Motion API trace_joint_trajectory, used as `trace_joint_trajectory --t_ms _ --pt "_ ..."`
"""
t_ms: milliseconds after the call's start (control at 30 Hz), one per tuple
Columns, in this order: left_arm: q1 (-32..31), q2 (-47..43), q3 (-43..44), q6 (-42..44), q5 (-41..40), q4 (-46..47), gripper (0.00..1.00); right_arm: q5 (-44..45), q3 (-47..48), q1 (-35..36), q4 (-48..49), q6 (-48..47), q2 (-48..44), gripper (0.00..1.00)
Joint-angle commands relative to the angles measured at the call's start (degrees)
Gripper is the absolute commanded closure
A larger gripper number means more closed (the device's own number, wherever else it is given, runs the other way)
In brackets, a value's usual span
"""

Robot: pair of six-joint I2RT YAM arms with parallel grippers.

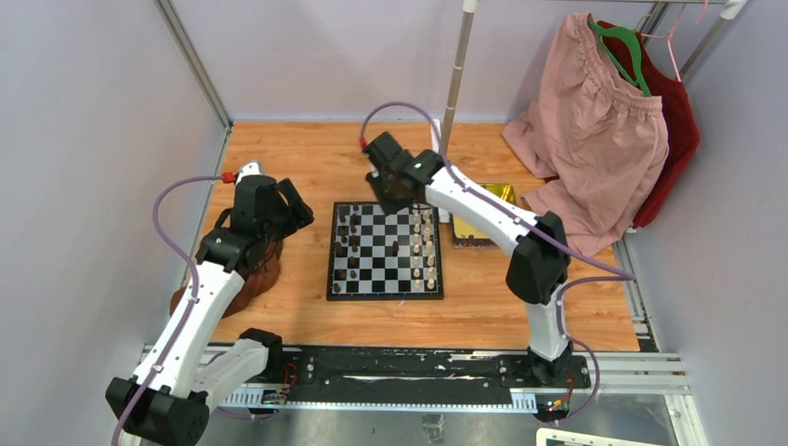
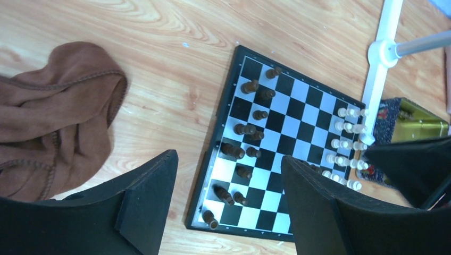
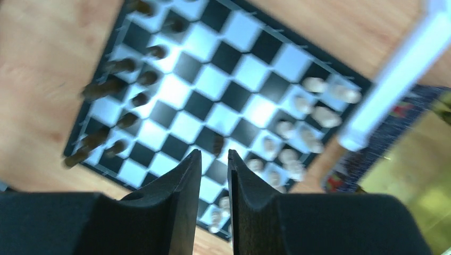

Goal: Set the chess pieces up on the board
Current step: Adjust the storage box at the center of the board.

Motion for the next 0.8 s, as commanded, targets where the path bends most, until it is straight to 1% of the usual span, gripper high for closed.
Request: trace_joint_trajectory --t_ms 0,133,233,400,600,767 --pt "-0.77 2.09 1.16 4.5 5.18 5.24 0.22 7.57 -5.83 -7.76 4.11 2.49 -5.05 0.7" --pt "-0.88 4.35 1.51 5.67 7.85 7.12 0.21 8.48 -9.71 -14.56 5.07 5.31 -5.96 0.7" --pt "-0.88 5.48 1.56 6.33 9.37 8.43 0.21 10.4 -11.52 -17.98 5.34 7.64 -5.1 0.69" --pt "-0.88 6.58 0.67 7.37 12.49 10.77 0.21 10.88 -14.64 -23.05 7.14 15.08 -3.42 0.7" --pt "-0.88 7.01 -1.17 8.13 16.51 14.1 0.21 12.93 -16.21 -26.81 9.18 23.71 -1.13 0.72" --pt "-0.88 6.89 -1.95 8.7 17.27 15.17 0.21 14.62 -16.88 -28.99 9.47 32.31 1.04 0.74"
